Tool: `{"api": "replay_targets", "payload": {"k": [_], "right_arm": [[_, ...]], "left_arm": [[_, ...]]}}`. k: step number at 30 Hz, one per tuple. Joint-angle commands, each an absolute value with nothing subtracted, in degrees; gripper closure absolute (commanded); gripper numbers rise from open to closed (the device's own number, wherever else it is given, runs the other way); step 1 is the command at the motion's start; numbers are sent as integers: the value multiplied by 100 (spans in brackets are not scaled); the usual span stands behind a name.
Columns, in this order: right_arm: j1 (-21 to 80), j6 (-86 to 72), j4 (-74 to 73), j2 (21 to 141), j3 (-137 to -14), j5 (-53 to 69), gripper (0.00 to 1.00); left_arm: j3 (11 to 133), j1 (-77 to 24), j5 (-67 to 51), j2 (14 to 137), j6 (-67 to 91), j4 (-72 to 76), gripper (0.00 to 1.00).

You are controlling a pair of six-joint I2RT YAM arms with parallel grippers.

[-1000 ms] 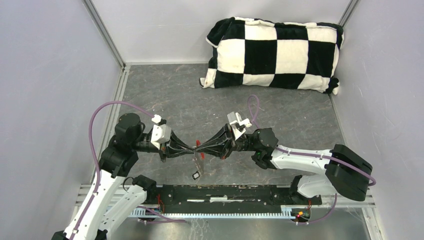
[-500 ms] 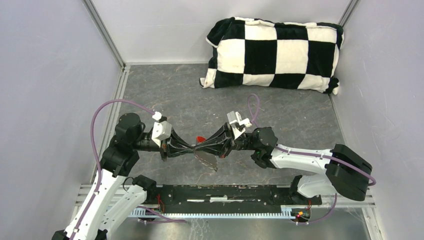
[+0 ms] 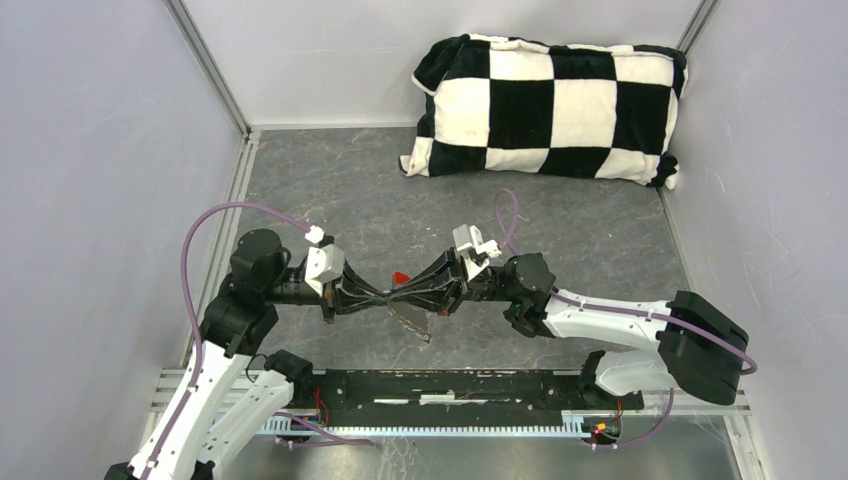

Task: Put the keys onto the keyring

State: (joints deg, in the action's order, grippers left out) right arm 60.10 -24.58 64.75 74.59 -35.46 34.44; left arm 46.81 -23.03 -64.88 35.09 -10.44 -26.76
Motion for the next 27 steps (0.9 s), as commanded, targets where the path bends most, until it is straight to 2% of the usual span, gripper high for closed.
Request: {"api": "replay_targets", "payload": {"k": [1,3,5,10,12,13,14,15,19,21,23,27], "right_arm": [[6121,-2316,6265,7265,-3709,3540,86],[6113,-2279,6157,7200,-3685,3554,79],[6108,-2192,5947,7086,-3674,3542,66],[6062,-1634,4782,6513,-3730,3336,46],[5994,-1382,4156,6219,-3731,3159,30],[5950,-1287,3843,6028,-3729,3020,19],[5898,-1217,3587,5899,-3727,2900,5],[5845,-1183,3335,5771,-3731,2741,2],[5618,-1388,2146,5277,-3761,1824,2],[5578,-1872,1475,5087,-3835,895,2],[5580,-1590,552,4998,-4131,294,2],[5588,-1414,202,4668,-3793,-440,2]], "left_arm": [[4790,-2331,-6460,3550,-1657,-2720,98],[4839,-2329,-6480,3567,-1926,-2914,98],[4875,-2332,-6523,3564,-2319,-3150,98],[4900,-2330,-6780,3300,-3501,-3615,98],[4892,-2329,-6890,3167,-3813,-3617,98],[4907,-2329,-6975,3118,-3988,-3666,98],[4934,-2331,-7064,3086,-4258,-3786,98],[4985,-2330,-7164,3066,-4544,-3911,98],[5109,-2334,-7313,2958,-5421,-4202,98],[5137,-2332,-7242,2861,-5914,-4306,98],[5169,-2330,-7197,2785,-6232,-4309,98],[5292,-2329,-7251,2811,-6386,-4311,98]]}}
